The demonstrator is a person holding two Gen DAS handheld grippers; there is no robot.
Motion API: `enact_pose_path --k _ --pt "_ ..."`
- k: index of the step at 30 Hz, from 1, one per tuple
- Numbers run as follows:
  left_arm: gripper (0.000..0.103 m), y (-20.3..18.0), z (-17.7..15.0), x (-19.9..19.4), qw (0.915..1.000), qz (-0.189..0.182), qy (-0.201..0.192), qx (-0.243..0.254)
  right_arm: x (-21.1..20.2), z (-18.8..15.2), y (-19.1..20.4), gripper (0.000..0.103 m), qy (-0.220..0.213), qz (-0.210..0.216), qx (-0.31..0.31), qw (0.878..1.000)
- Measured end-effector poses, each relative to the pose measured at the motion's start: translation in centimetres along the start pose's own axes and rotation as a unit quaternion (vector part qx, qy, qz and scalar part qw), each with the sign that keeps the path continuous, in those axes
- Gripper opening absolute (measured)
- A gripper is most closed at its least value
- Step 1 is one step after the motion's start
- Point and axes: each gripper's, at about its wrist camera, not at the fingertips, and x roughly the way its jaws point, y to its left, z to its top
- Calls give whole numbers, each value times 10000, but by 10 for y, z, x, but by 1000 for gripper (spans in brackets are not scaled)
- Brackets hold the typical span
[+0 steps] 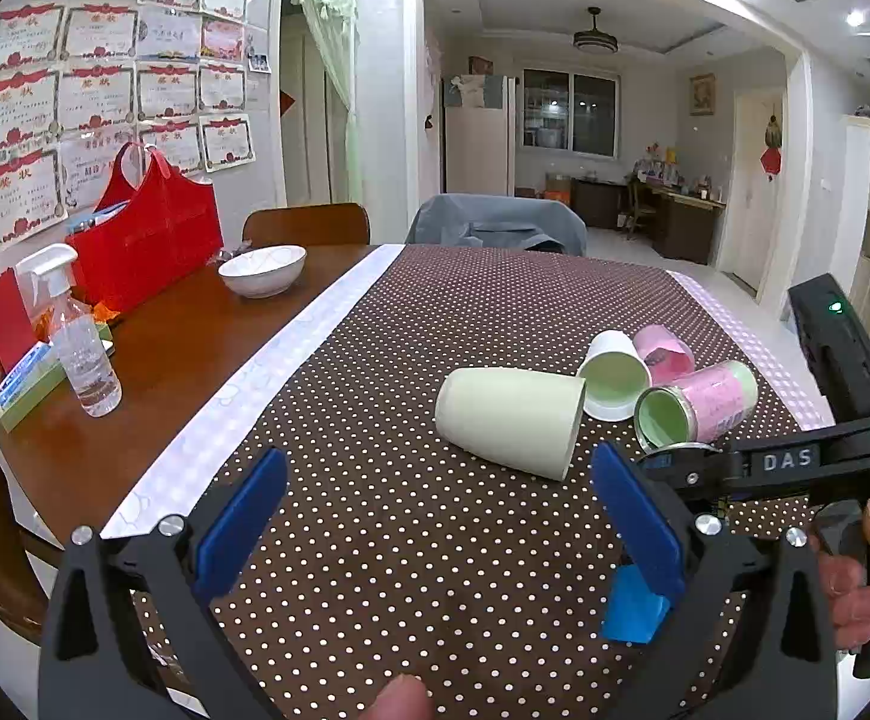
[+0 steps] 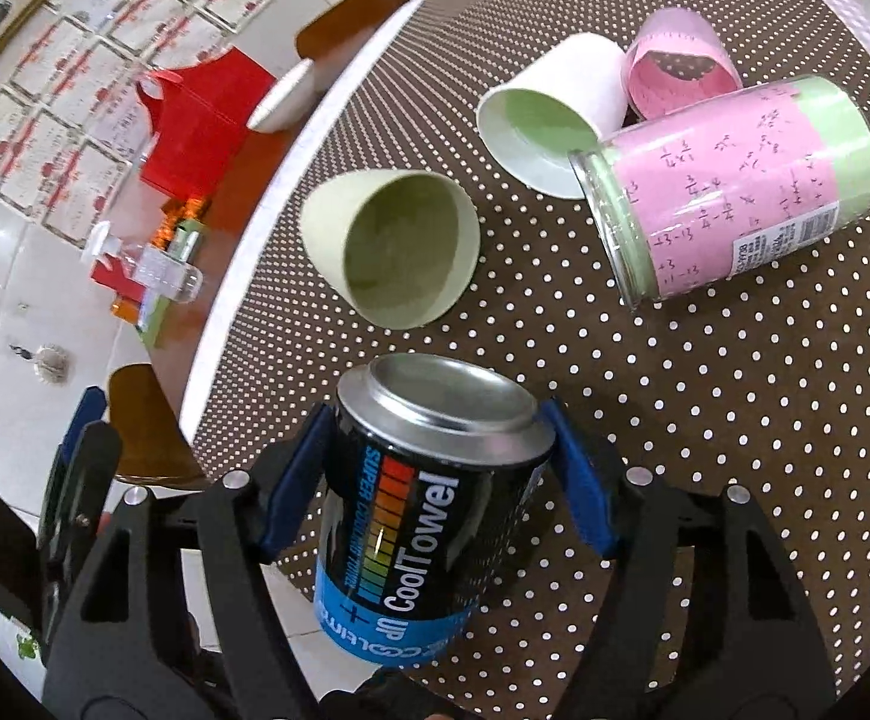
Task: Flip cup upside down
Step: 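Rotate the held can with the right gripper so its lid faces up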
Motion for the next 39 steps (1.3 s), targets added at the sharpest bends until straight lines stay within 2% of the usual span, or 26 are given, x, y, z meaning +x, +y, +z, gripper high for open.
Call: enact_pose_path --k 8,20,25,30,34,39 --pt "99 -8 2 -5 9999 87 -17 90 -29 -9 4 69 -740 -111 -368 9965" --pt "99 -24 8 -15 9998 74 -69 155 -71 -11 16 68 -1573 -282 -713 9846" --pt "99 -29 11 -20 9998 61 -114 142 -90 -18 27 68 -1914 -584 -1119 9734" --pt "99 -34 11 -23 9998 38 -127 158 -104 -30 44 68 -2251 -1012 -1694 9541" --pt "99 -35 10 -23 9999 13 -113 107 -105 -38 52 68 -2329 -1242 -2043 9426" --pt "99 -34 9 -23 9999 7 -102 6 -98 -45 52 68 -2275 -1440 -2327 9345"
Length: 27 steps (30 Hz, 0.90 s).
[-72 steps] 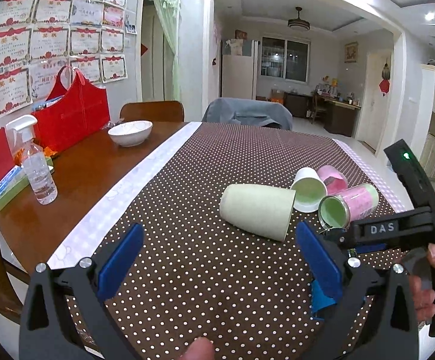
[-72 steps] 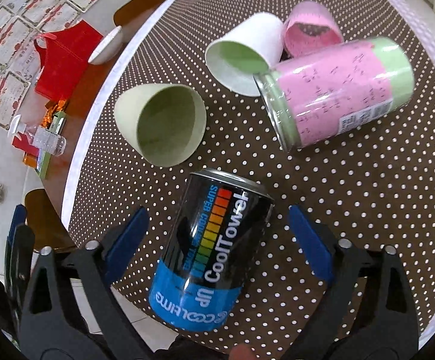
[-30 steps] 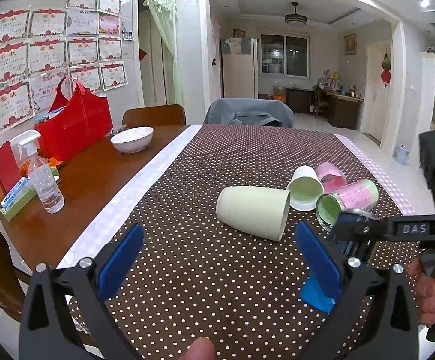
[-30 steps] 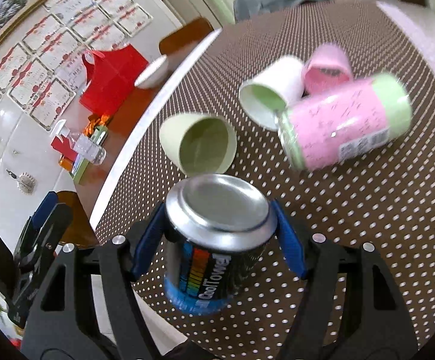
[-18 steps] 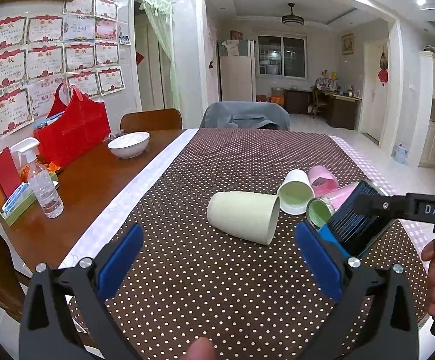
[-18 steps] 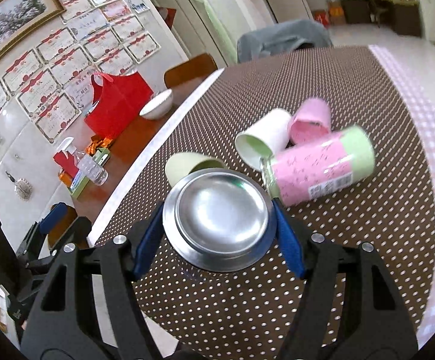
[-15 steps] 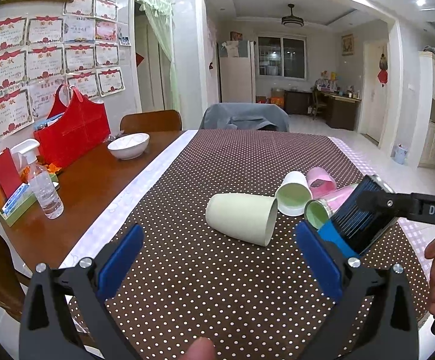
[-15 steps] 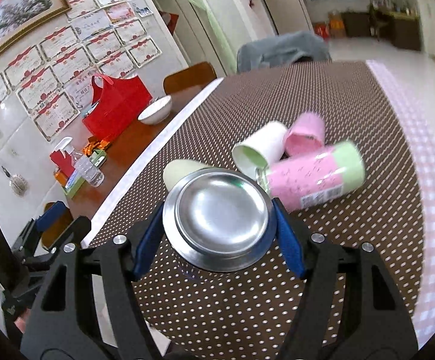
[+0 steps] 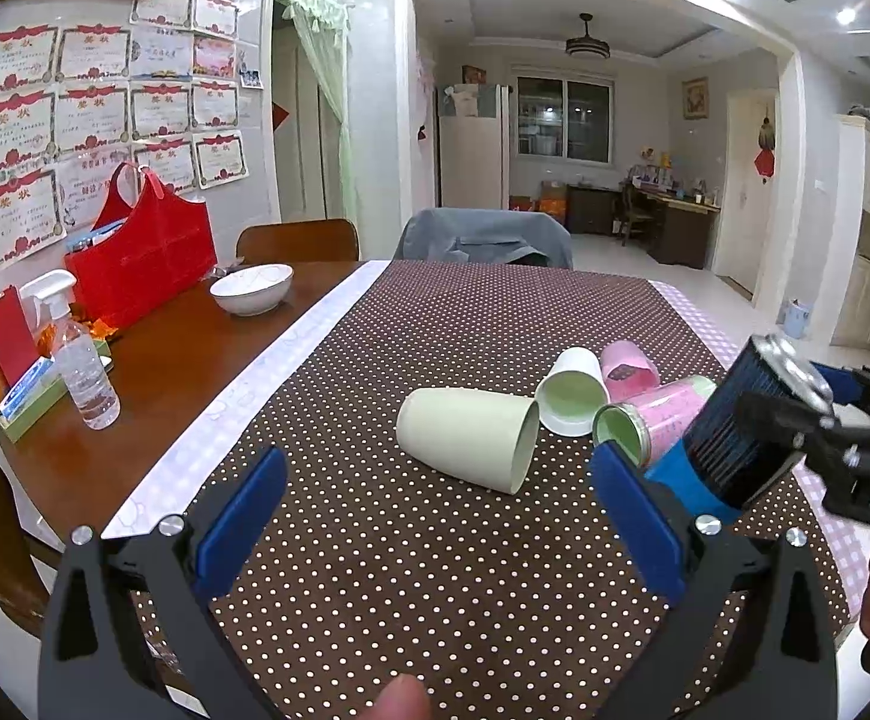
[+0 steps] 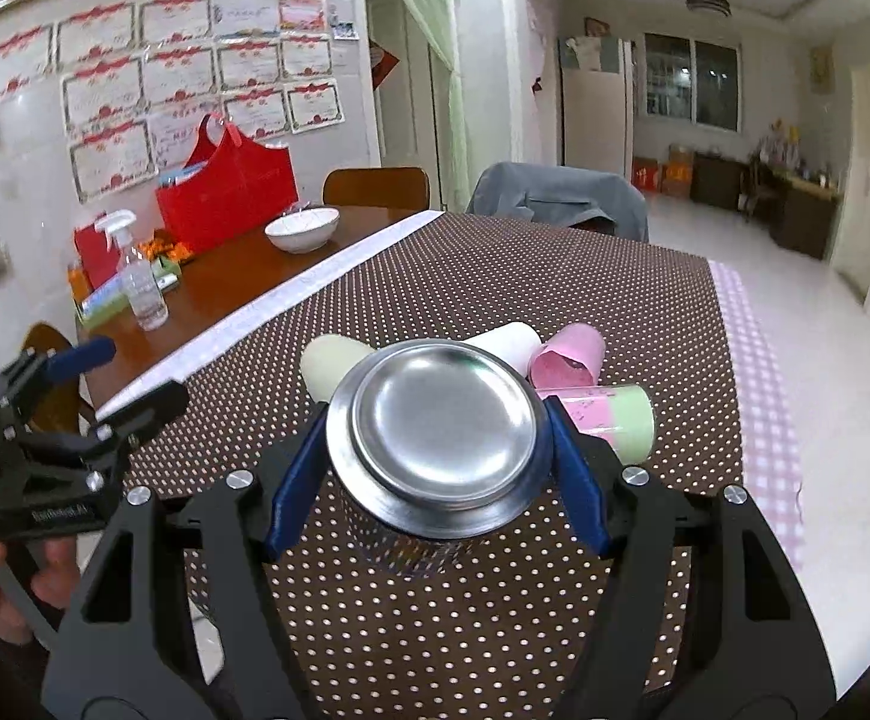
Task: Flip cup upside down
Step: 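Rotate the held can with the right gripper so its lid faces up, then set the can upright on the tablecloth and open the right gripper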
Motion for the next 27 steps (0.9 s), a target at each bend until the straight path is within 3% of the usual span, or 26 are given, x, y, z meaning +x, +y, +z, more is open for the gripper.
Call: enact_pose_path --k 27 --pt "99 -2 -7 6 9999 3 131 -3 56 -26 0 69 654 -153 -107 9977"
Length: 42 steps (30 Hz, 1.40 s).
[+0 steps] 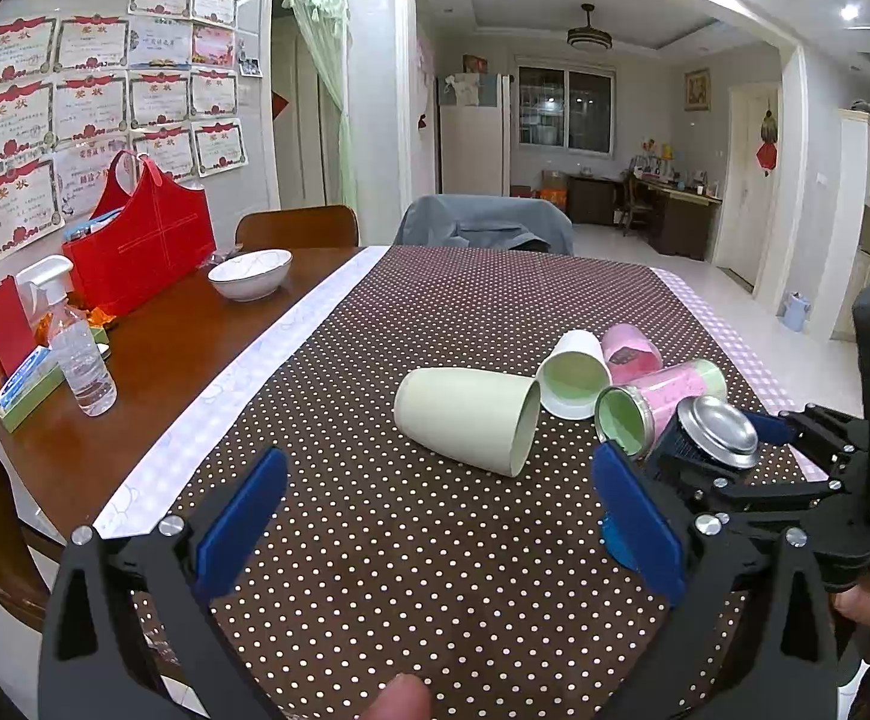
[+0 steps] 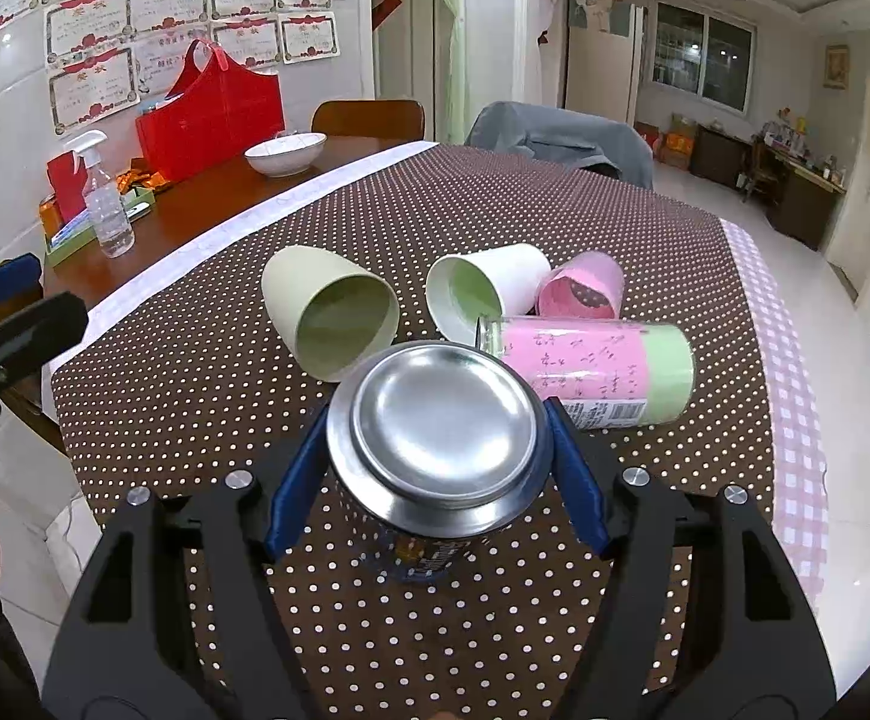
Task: Flip cup upside down
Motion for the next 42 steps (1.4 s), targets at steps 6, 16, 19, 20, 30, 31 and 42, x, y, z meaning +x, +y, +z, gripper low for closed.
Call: enact_pose_path --k 6,16,19,20,30,31,42 --pt "99 0 0 0 10000 -2 3 3 -7 1 -4 95 -162 135 127 9997" --pt "99 -1 1 -4 10000 -51 -68 -48 -30 4 -12 97 -499 486 503 9963" --pt "99 -4 3 -9 9999 -44 -128 -58 -42 6 -12 97 -645 486 582 9950" --pt "99 -6 3 -11 9999 -48 -152 -63 -46 7 -12 97 -681 478 602 9947" --pt "99 -28 8 -34 9992 -147 -345 129 -96 4 -12 97 -1165 -55 753 9903" --pt "99 -30 8 -37 9991 -162 -372 143 -100 3 -12 97 -1213 -95 758 9897" --pt "99 -44 6 -66 9978 -138 -609 231 -142 -8 -2 97 -1678 -572 694 9817"
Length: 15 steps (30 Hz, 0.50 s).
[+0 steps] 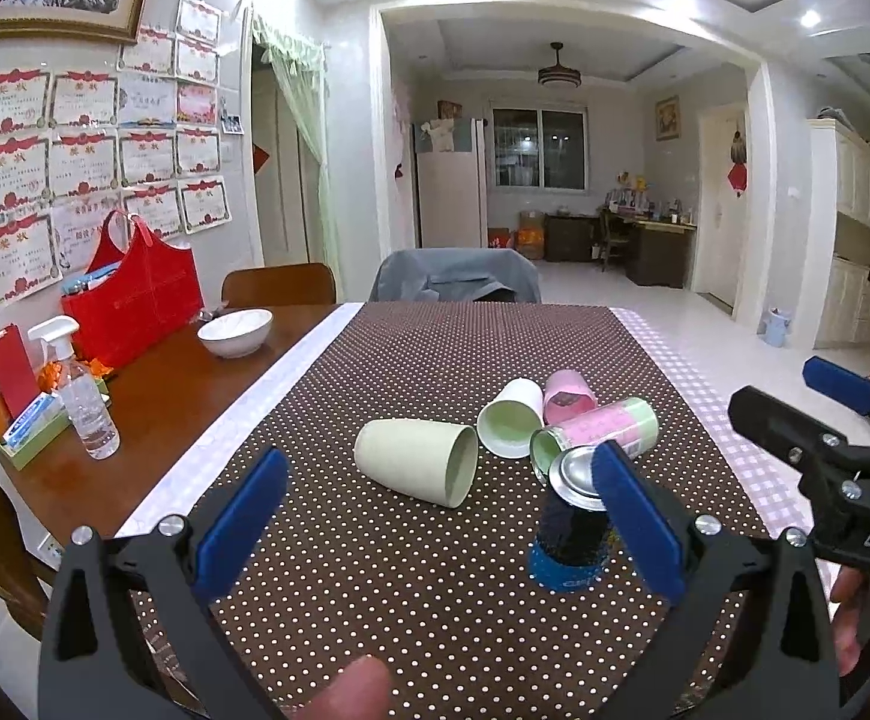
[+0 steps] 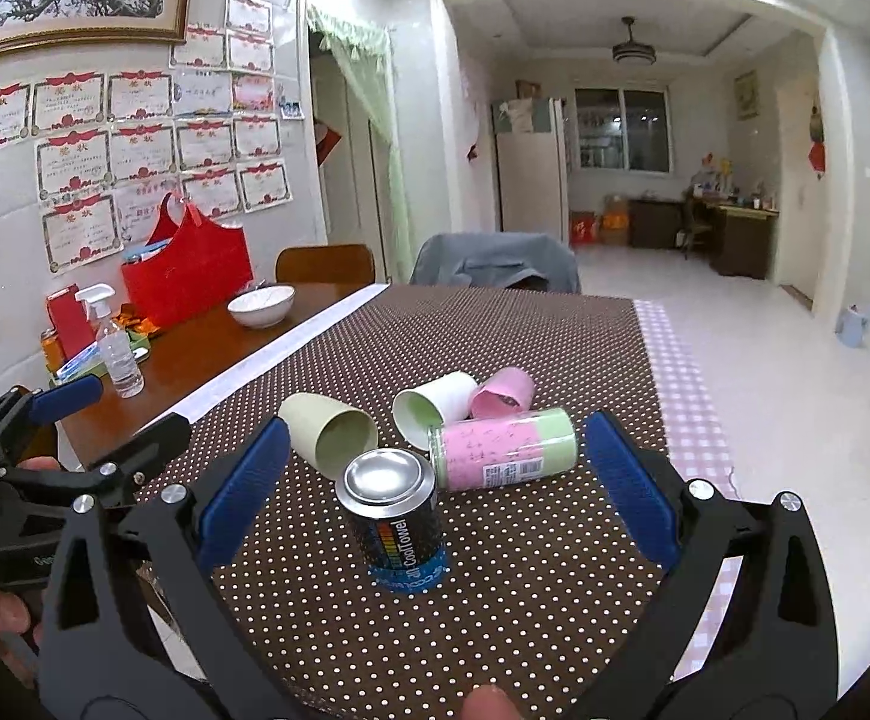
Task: Flip cup upside down
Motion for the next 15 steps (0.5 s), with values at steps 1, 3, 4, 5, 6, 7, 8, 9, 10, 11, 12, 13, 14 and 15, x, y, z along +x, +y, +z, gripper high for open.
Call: enact_pose_path --k 1,3,4,5,6,7,8,9,10,11,12,13,14,15 --pt "99 -1 -1 -3 10000 -4 -11 -13 -2 0 1 97 -32 -34 -4 10000" --pt "99 1 -1 -6 10000 18 -58 -47 -7 -1 1 97 -90 -106 9 9999" --pt "99 2 0 -7 10000 24 -72 -60 -8 -1 1 97 -110 -133 40 9998" --pt "99 2 0 -10 9999 27 -98 -77 -9 -2 0 97 -121 -138 66 9998" --pt "99 2 0 -11 9999 22 -117 -83 -11 -3 0 97 -131 -147 93 9998" --pt "99 2 0 -13 9999 15 -136 -90 -12 -3 0 97 -140 -160 106 9997" --pt "99 2 0 -14 9998 4 -161 -96 -13 -4 0 97 -153 -191 120 9996" --pt "99 2 1 -16 9998 3 -174 -94 -14 -4 -1 97 -165 -219 134 9995" --pt "99 1 1 -17 9998 14 -194 -89 -15 -4 -1 97 -174 -228 145 9995" --pt "99 1 1 -18 9997 29 -211 -84 -17 -5 -2 97 -186 -237 159 9994" --pt "99 1 1 -18 9997 38 -218 -82 -18 -4 -1 97 -194 -250 163 9994" --pt "99 1 1 -18 9997 50 -223 -87 -19 -4 -2 97 -203 -268 163 9993" --pt "99 1 2 -19 9997 48 -225 -96 -20 -3 -2 97 -208 -276 160 9993" --pt "99 1 2 -19 9997 46 -229 -107 -21 -3 -2 97 -219 -290 155 9992"
